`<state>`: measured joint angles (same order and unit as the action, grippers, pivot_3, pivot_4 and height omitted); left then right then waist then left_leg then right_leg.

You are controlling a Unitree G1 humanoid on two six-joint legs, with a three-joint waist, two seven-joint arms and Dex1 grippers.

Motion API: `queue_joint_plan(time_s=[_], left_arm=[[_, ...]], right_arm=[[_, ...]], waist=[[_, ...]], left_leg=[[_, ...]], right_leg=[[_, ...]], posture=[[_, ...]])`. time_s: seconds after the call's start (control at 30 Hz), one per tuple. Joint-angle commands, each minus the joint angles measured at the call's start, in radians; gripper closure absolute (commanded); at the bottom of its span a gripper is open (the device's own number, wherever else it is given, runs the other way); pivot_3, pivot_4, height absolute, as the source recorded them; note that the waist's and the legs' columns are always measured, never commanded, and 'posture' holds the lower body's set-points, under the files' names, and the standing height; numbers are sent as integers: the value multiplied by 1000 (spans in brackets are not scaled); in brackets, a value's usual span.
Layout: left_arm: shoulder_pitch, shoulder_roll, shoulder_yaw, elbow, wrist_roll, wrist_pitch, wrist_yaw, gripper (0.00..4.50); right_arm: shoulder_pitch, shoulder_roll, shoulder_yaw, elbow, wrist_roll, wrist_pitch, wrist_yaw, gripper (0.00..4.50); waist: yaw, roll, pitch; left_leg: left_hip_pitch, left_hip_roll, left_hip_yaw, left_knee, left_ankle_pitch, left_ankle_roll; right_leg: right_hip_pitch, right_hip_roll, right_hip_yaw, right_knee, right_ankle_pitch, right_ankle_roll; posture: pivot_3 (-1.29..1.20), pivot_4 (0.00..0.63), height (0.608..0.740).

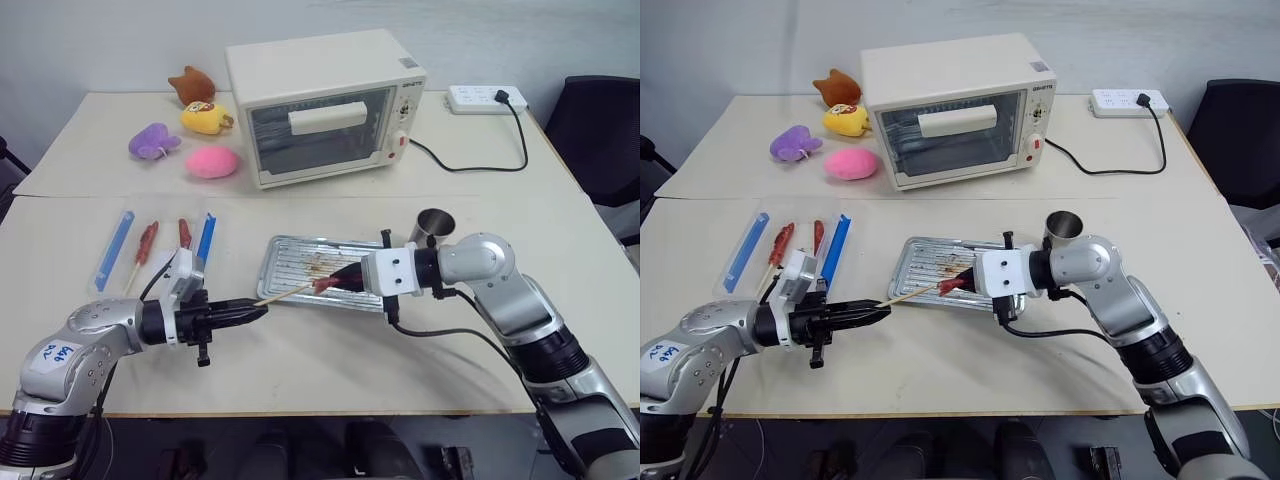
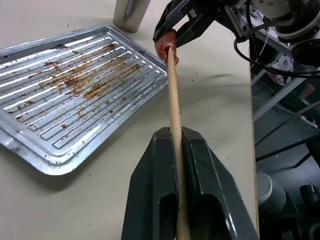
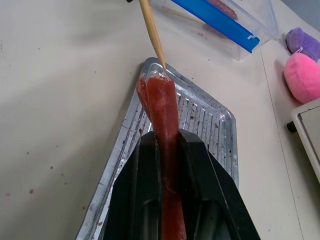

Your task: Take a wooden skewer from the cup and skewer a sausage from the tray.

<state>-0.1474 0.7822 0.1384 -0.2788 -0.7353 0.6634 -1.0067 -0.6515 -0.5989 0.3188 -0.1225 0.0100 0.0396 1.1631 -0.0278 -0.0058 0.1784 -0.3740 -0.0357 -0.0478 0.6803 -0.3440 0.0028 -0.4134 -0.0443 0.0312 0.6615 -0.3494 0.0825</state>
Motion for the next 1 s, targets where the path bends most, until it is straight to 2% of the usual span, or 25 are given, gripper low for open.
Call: queue_joint_plan(time_s=[0.03,0.73,1.0], left_arm=[[-10,-9,-4,-3,9,-11,-4,4500],[-64,-56,-60,19,53,-20,-12,4500],[-105,-106,-102,22,61,-9,0,4500]], right_arm=[[-24,3,0,-22,3,-13,0,4239],[-41,15,33,-18,-11,-36,9,4239],[-73,48,73,-3,-26,-66,37,4239]], waist=[[0,0,0],[0,0,0],[0,0,0]], left_leg=[[0,0,0,0,0,0],[0,0,0,1,0,0],[0,0,0,1,0,0]], right_leg=[[0,0,0,0,0,0],[0,0,0,1,0,0],[0,0,0,1,0,0]], posture=[[0,150,740],[0,150,740],[0,150,740]])
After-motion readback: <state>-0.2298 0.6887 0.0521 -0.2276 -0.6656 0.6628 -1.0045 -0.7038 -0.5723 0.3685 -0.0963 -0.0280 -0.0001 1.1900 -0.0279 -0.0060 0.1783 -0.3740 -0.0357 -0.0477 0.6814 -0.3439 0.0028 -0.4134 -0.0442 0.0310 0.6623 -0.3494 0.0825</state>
